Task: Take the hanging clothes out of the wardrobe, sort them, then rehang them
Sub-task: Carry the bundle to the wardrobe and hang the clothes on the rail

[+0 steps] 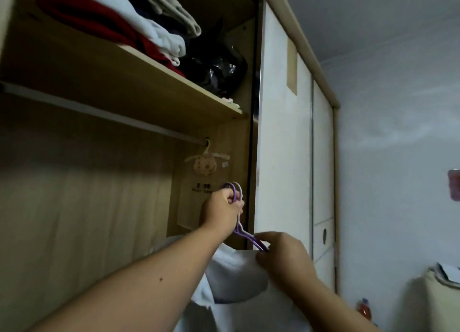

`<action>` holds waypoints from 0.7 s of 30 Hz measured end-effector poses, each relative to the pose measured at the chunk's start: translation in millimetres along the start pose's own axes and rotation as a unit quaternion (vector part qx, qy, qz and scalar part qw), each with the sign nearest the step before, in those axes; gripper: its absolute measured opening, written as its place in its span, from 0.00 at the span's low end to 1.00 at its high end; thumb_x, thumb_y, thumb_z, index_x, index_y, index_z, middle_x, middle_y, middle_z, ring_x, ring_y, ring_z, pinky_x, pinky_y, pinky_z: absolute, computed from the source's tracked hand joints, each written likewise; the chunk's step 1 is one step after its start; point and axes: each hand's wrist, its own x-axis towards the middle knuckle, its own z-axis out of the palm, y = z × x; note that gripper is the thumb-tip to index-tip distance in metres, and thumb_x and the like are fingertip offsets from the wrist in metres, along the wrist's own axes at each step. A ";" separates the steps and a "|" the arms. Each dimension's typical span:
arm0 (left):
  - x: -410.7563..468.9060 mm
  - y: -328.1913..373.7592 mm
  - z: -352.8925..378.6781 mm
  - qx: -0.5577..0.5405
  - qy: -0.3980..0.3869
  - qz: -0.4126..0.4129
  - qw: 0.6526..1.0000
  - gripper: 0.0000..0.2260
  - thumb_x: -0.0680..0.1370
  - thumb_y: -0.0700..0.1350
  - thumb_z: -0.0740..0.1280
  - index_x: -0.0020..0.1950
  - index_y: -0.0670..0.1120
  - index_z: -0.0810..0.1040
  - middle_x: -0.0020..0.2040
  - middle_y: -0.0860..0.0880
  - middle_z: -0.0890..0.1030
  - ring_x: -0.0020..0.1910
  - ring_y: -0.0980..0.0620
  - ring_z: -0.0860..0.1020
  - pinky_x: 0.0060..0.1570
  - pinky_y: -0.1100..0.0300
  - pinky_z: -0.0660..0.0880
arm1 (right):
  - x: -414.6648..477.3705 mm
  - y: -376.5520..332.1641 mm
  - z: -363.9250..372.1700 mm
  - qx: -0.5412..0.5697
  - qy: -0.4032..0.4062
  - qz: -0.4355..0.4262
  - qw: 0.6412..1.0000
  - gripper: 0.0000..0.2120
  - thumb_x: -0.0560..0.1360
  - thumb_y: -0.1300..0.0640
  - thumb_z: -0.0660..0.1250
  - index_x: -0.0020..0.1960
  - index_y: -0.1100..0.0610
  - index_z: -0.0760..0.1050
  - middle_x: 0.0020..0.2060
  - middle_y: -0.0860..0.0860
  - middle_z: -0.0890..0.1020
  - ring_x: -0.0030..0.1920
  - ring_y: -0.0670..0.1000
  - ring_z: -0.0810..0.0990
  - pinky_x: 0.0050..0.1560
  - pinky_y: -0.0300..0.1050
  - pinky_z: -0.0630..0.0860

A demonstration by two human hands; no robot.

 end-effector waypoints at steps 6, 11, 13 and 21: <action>52.6 14.0 7.0 0.032 0.071 0.049 0.996 0.09 0.78 0.37 0.64 0.58 0.41 0.78 0.47 0.47 0.81 0.46 0.53 0.80 0.48 0.61 0.77 | 62.7 -2.3 -8.2 0.018 -0.017 -0.089 0.996 0.16 0.72 0.57 0.67 0.59 0.50 0.78 0.53 0.51 0.82 0.51 0.52 0.80 0.52 0.44 0.76; 103.2 15.0 4.9 0.049 0.070 0.080 0.993 0.10 0.78 0.38 0.65 0.59 0.42 0.77 0.47 0.48 0.81 0.47 0.53 0.81 0.51 0.59 0.77 | 117.6 -5.4 -6.1 0.021 0.020 -0.112 0.993 0.14 0.69 0.56 0.69 0.55 0.53 0.81 0.47 0.51 0.83 0.46 0.52 0.80 0.49 0.46 0.78; 127.5 8.5 1.9 0.086 0.046 0.095 0.991 0.10 0.78 0.39 0.66 0.59 0.42 0.77 0.47 0.47 0.81 0.48 0.51 0.81 0.52 0.57 0.78 | 138.4 -6.2 1.1 0.051 0.027 -0.102 0.993 0.14 0.70 0.56 0.69 0.55 0.52 0.81 0.47 0.51 0.84 0.44 0.50 0.80 0.47 0.44 0.78; 245.2 -38.6 -22.7 0.273 0.040 0.124 0.953 0.15 0.71 0.48 0.74 0.54 0.42 0.82 0.49 0.45 0.83 0.49 0.47 0.80 0.51 0.55 0.76 | 241.9 -23.3 48.0 0.124 0.010 -0.071 0.990 0.10 0.67 0.58 0.73 0.48 0.53 0.84 0.39 0.51 0.84 0.41 0.50 0.81 0.42 0.43 0.77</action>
